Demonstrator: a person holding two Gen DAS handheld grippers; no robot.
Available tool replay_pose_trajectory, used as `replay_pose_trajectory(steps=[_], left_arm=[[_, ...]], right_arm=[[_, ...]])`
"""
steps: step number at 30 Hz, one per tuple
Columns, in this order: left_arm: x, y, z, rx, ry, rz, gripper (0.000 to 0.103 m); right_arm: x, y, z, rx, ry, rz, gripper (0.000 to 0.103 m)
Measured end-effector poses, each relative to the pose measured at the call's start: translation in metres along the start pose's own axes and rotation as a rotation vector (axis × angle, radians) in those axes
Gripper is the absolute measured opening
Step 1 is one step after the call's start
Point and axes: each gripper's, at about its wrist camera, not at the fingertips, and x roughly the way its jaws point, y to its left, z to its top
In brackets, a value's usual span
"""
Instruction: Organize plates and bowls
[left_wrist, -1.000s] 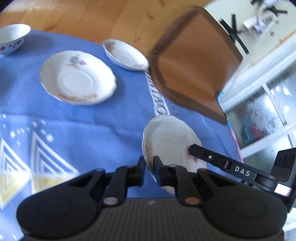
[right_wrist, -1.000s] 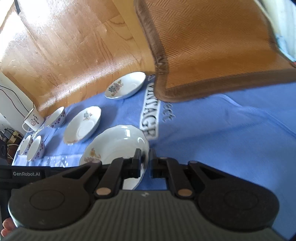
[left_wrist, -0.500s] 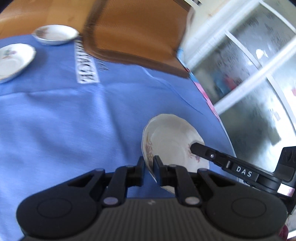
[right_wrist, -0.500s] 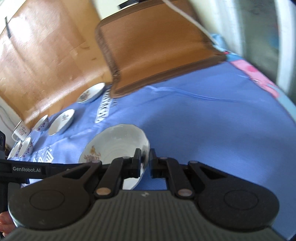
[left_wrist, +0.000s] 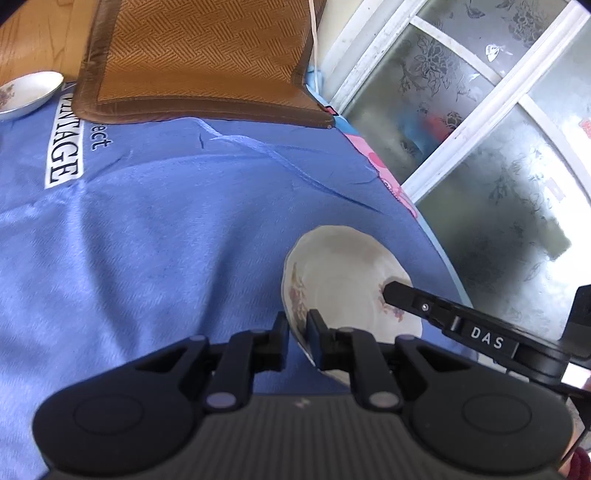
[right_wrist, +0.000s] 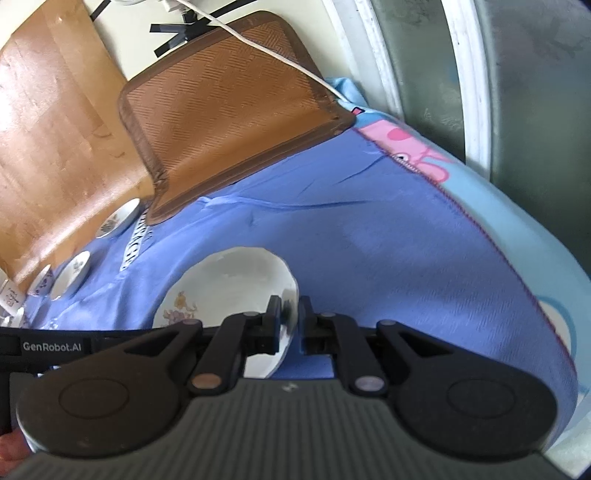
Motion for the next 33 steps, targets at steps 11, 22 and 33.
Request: replay_pose_trajectory(steps=[11, 22, 33], left_arm=[[-0.040, 0.011, -0.001, 0.031, -0.084, -0.005, 0.023], [-0.130, 0.137, -0.017, -0.106, -0.173, 0.231, 0.023], [-0.200, 0.245, 0.025, -0.256, -0.219, 0.414, 0.023]], right_arm=[[-0.008, -0.003, 0.006, -0.042, -0.089, -0.077, 0.037], [0.001, 0.071, 0.029, -0.147, 0.015, 0.142, 0.034], [0.090, 0.204, 0.058, -0.273, 0.291, 0.308, 0.032]])
